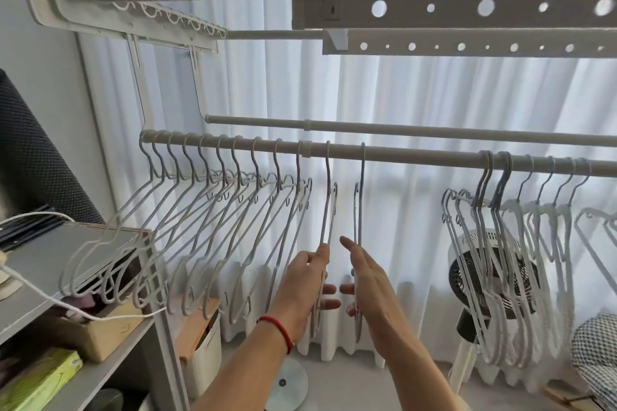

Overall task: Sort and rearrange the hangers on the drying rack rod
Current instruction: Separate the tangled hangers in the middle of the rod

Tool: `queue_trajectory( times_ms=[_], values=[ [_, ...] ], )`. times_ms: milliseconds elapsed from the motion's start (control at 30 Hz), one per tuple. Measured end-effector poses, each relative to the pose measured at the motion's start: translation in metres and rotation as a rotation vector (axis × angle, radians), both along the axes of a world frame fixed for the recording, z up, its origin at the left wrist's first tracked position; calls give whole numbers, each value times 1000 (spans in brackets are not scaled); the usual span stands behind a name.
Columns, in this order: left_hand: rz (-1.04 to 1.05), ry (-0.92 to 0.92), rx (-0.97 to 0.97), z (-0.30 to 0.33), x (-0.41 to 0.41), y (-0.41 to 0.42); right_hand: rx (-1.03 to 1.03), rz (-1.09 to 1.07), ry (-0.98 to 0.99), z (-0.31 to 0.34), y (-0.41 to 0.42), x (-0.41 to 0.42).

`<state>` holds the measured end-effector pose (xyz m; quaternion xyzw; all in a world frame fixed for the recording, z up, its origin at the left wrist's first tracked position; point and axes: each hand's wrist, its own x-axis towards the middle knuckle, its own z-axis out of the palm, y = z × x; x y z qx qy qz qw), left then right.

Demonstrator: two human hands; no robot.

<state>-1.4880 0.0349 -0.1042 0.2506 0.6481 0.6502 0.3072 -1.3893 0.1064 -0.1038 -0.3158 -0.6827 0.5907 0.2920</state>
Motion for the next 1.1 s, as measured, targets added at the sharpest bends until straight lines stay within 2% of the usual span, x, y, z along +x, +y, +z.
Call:
queue_trajectory(
  times_ms=[433,1100],
  values=[
    [29,-7,-14,-1,-4,3,52,27,-48,-2,3,-10],
    [32,33,-27,-1,-3,3,-17,31,4,-6,4,-15]
  ],
)
